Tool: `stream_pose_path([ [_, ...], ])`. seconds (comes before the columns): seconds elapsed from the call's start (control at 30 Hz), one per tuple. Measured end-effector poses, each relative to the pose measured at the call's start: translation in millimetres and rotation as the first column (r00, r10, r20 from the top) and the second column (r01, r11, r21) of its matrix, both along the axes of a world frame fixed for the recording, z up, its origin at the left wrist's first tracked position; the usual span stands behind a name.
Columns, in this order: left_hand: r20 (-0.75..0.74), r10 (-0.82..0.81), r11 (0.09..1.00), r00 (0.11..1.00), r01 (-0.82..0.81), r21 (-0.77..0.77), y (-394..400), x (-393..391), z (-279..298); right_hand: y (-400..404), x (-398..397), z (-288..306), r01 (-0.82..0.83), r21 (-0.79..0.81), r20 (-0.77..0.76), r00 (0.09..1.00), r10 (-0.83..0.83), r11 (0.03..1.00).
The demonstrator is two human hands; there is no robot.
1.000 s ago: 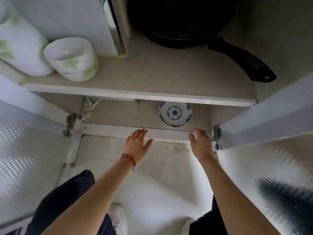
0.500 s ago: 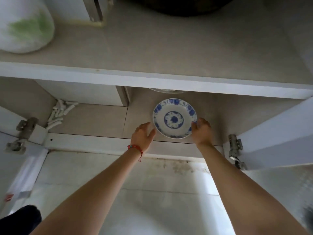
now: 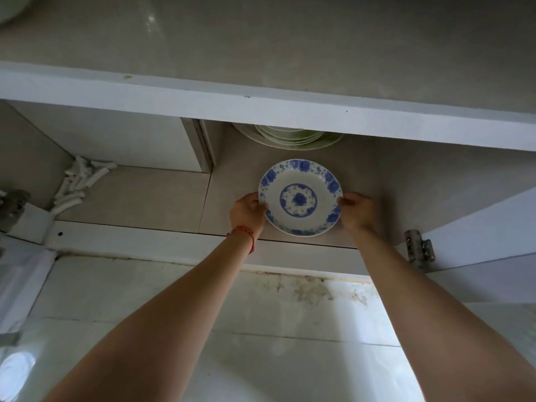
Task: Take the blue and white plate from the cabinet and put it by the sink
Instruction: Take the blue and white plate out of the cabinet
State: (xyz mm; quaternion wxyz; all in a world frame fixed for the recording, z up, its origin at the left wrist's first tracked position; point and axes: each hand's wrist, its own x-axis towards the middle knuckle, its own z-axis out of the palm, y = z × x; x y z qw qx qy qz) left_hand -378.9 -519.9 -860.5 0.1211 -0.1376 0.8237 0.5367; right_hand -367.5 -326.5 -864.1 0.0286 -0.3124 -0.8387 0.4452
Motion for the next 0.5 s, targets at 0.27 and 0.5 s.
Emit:
stream_pose_path([
  [0.27, 0.074, 0.202, 0.907, 0.977, -0.215, 0.361, -1, 23, 7, -14, 21, 8, 0.071, -0.005, -0.007, 0.997, -0.071, 0.997],
  [0.5, 0.109, 0.386, 0.863, 0.916, -0.4, 0.31, -20, 70, 33, -55, 70, 31, 0.252, -0.151, -0.087, 0.96, -0.267, 0.956],
])
